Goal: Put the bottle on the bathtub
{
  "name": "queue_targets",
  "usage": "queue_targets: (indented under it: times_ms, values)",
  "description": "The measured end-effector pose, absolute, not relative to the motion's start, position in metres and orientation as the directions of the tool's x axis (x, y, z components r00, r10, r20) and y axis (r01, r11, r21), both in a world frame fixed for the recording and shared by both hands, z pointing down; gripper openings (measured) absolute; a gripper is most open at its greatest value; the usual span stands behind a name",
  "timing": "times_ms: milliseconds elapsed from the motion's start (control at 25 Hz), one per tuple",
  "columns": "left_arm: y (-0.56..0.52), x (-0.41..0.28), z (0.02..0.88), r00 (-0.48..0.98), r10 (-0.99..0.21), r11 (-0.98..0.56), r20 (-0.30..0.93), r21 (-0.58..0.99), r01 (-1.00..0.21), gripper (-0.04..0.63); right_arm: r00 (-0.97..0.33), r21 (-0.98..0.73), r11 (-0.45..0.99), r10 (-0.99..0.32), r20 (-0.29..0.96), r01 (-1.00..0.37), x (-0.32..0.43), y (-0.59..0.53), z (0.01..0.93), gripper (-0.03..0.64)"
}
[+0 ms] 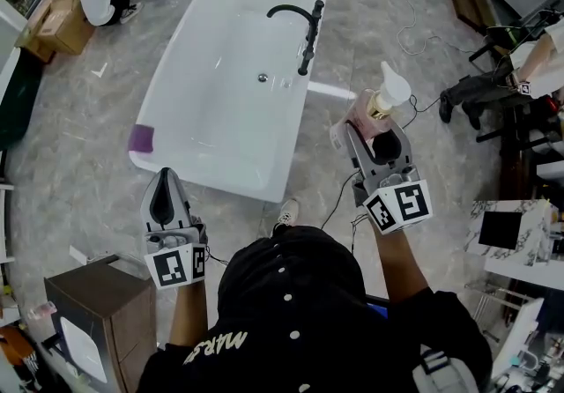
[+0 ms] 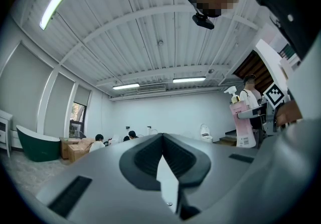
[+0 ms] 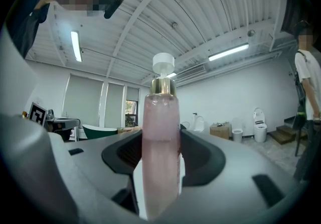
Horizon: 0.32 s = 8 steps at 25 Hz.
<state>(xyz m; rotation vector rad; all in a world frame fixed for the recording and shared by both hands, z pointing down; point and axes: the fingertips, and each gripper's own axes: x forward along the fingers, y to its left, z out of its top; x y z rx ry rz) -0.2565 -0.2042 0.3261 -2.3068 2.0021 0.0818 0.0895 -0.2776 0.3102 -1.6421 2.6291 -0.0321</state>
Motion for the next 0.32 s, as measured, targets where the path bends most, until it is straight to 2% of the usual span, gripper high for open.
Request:
queue_targets:
  times_ms: [320]
  values:
    - [-0.2081,-0.2561,0.3287,0.138,-0.986,-0.137,-0.095,-0.023,-0.990,0.011,-0.441,-0.040,0.442,-0.897,-0.025,-0.896,0.0886,-0.2815,0.3118,0.222]
